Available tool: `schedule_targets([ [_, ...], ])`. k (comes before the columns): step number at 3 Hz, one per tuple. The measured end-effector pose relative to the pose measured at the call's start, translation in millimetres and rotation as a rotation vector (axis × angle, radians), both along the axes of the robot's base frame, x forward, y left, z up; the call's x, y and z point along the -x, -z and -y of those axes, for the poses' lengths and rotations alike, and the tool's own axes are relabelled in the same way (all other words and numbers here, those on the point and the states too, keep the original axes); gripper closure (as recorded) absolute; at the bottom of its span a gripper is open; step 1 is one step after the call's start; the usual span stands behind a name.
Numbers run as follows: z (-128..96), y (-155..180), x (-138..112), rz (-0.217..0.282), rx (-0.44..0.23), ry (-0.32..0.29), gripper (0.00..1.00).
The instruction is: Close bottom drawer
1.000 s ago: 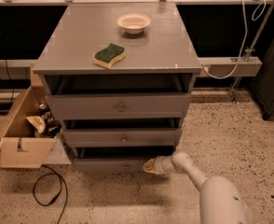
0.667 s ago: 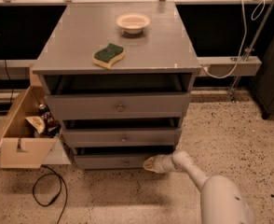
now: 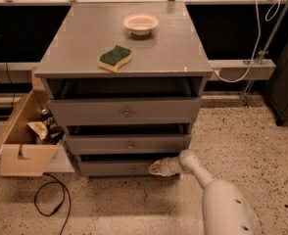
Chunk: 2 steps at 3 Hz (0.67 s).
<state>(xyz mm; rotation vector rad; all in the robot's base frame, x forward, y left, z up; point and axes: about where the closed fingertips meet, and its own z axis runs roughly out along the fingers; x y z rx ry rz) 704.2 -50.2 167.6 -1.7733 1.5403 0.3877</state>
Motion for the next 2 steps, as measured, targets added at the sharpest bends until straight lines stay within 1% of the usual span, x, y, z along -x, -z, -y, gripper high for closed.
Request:
schedule_targets([
  [1, 21.5, -4.3, 22.6, -0.013, 0.020, -0.007, 1.00],
  [2, 86.3, -25.3, 57.5, -0.012, 0.059, 0.056, 1.00],
])
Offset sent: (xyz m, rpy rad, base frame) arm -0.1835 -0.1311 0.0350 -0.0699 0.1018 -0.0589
